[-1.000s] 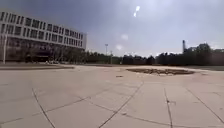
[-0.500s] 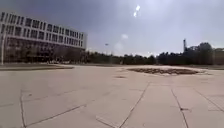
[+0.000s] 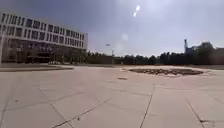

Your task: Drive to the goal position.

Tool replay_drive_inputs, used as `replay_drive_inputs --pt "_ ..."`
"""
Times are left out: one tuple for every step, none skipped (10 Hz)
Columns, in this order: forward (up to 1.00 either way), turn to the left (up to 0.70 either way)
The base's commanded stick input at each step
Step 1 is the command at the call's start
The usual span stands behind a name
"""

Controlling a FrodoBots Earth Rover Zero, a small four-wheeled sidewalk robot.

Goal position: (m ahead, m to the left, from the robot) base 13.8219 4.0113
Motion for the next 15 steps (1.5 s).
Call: replay_drive_inputs --pt "0.7 -0.01" --pt "0.7 -0.01" --pt "0.7 -0.01" --pt "0.7 -0.01" --pt "0.7 -0.01" --pt "0.7 -0.01" --pt "0.7 -0.01" --pt "0.7 -0.01" --pt "0.7 -0.01" --pt "0.7 -0.01" --pt "0.7 -0.01" --pt "0.7 -0.01" --pt "0.7 -0.01" --pt "0.7 -0.01" --pt "0.7 -0.01"
